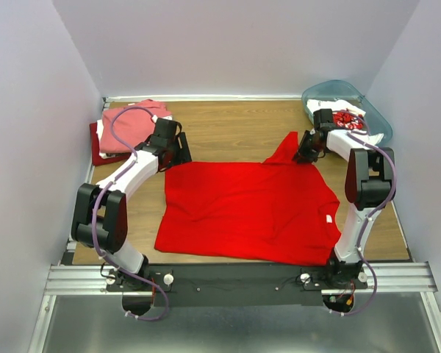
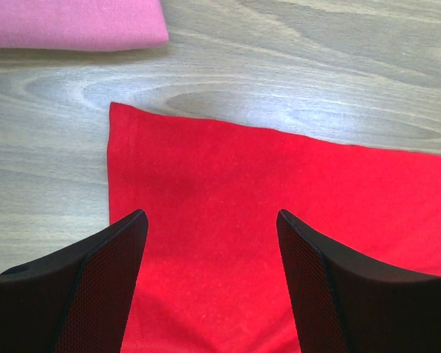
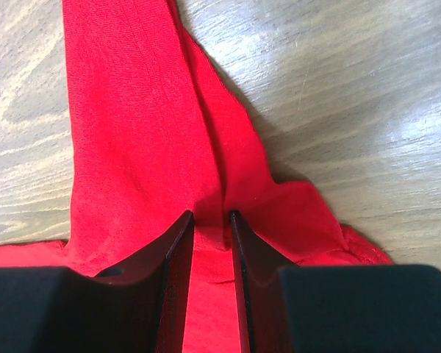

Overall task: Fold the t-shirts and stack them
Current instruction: Fold the tshirt

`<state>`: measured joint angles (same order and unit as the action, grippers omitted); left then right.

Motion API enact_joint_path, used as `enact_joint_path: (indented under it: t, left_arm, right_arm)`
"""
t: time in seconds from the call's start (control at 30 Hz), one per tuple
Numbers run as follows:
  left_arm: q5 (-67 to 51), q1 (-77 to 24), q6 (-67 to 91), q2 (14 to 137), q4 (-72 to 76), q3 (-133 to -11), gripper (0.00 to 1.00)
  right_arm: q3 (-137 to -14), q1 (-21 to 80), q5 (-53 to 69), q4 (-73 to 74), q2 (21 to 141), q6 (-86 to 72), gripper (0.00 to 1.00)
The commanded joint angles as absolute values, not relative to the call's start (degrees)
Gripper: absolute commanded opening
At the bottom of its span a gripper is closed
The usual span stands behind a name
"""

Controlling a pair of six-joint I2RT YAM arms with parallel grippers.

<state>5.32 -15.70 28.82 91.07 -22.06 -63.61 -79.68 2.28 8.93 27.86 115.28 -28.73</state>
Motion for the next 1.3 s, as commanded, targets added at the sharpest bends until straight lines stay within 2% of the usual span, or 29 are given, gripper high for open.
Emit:
enact_joint_path:
  t: [0.0, 0.53, 0.73, 0.8, 0.83, 0.87, 0.9, 1.1, 1.27]
  left_arm:
    - [4.48, -15.21, 28.13, 91.76, -21.88, -64.86, 0.79]
    - [4.31, -15.03, 28.21, 91.76, -21.88, -64.6, 0.79]
    - [4.66, -15.03, 28.12, 92.11, -21.8, -64.42, 0.79]
    - [5.01, -15.03, 28.04, 92.72, -21.88, -64.6, 0.79]
    - [5.1, -15.03, 27.95, 93.16, -21.88, -64.69, 0.79]
    - [5.18, -15.03, 27.86, 93.43, -21.71, -64.86, 0.79]
    - [5.45, -14.94, 27.77, 93.78, -21.71, -65.04, 0.79]
    - [7.91, -14.59, 26.19, 97.99, -22.5, -67.85, 0.79]
    - [7.82, -13.89, 25.66, 100.02, -22.5, -69.7, 0.79]
  right_arm:
    - [-78.66, 2.72, 10.37, 27.42, 113.65, -29.27, 0.33]
    - [-78.31, 2.9, 11.86, 27.42, 113.99, -29.44, 0.33]
    - [-78.4, 3.16, 12.3, 27.42, 113.38, -29.44, 0.22]
    - [-78.57, 3.34, 12.65, 27.42, 113.47, -29.44, 0.13]
    - [-78.66, 3.25, 12.66, 27.51, 113.29, -29.44, 0.06]
    - [-78.66, 3.25, 12.57, 27.51, 113.2, -29.53, 0.06]
    - [-78.66, 3.25, 12.39, 27.51, 113.03, -29.71, 0.0]
    - [-79.1, 3.25, 8.89, 29.09, 111.89, -29.71, 0.01]
    - [-79.63, 3.25, 7.38, 30.23, 111.45, -29.36, 0.1]
